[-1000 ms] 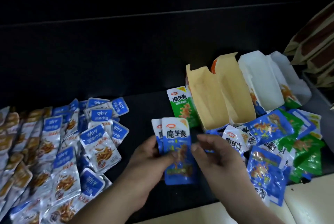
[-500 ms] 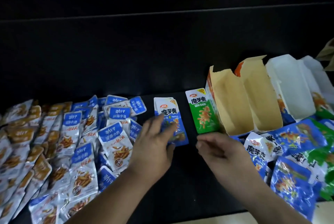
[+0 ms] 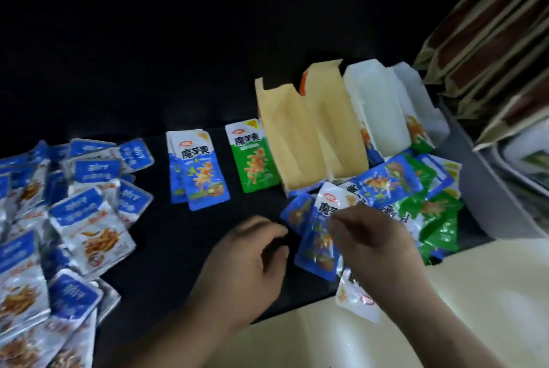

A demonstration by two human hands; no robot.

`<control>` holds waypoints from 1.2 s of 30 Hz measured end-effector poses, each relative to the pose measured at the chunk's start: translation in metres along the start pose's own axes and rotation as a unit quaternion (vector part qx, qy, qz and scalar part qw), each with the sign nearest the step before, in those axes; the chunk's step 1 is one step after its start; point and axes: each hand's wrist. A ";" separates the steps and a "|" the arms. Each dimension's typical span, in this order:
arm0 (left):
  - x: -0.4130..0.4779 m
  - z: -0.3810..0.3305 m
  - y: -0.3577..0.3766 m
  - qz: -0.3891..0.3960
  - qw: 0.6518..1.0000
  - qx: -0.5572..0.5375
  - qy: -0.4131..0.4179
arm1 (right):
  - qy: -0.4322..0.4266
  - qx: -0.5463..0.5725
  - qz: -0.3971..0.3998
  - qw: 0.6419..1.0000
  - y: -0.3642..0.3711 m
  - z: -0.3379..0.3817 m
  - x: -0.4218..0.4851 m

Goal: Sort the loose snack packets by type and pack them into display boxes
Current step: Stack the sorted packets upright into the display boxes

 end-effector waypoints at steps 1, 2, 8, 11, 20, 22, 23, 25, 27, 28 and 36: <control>0.001 -0.004 0.011 0.010 1.000 -0.007 -0.013 | 0.009 -0.023 -0.032 0.999 -0.012 -0.011 -0.002; 0.002 -0.009 0.020 0.012 1.000 -0.005 -0.025 | 0.009 -0.051 -0.072 0.996 -0.024 -0.024 -0.004; 0.021 -0.044 0.054 0.077 0.988 0.017 -0.134 | 0.077 -0.106 -0.140 0.981 -0.043 -0.078 -0.026; 0.031 -0.042 0.065 0.086 0.983 0.083 -0.141 | 0.102 -0.090 -0.102 0.985 -0.039 -0.082 -0.024; 0.017 -0.039 0.052 0.052 0.962 -0.162 -0.214 | 0.149 0.070 -0.123 0.979 -0.035 -0.076 -0.019; 0.017 -0.042 0.040 0.029 0.960 -0.176 -0.217 | 0.142 0.109 -0.115 0.977 -0.036 -0.069 -0.024; 0.018 -0.043 0.032 0.017 0.960 -0.181 -0.214 | 0.132 0.122 -0.108 0.978 -0.037 -0.063 -0.027; 0.022 -0.048 0.015 -0.002 0.958 -0.205 -0.202 | 0.109 0.121 -0.099 0.982 -0.038 -0.051 -0.030; 0.026 -0.050 -0.004 -0.006 0.955 -0.229 -0.187 | 0.097 0.133 -0.104 0.981 -0.040 -0.037 -0.026; 0.028 -0.048 -0.012 -0.006 0.952 -0.239 -0.190 | 0.092 0.144 -0.106 0.980 -0.041 -0.030 -0.021; 0.006 -0.029 -0.027 0.031 0.903 -0.345 -0.254 | 0.072 0.246 -0.006 0.967 -0.004 0.020 -0.016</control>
Point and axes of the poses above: each hand's wrist, its own x-axis towards the middle knuckle, its own y-axis out of the palm, z = x × y, and after that the axes turned 5 degrees about x, right-handed
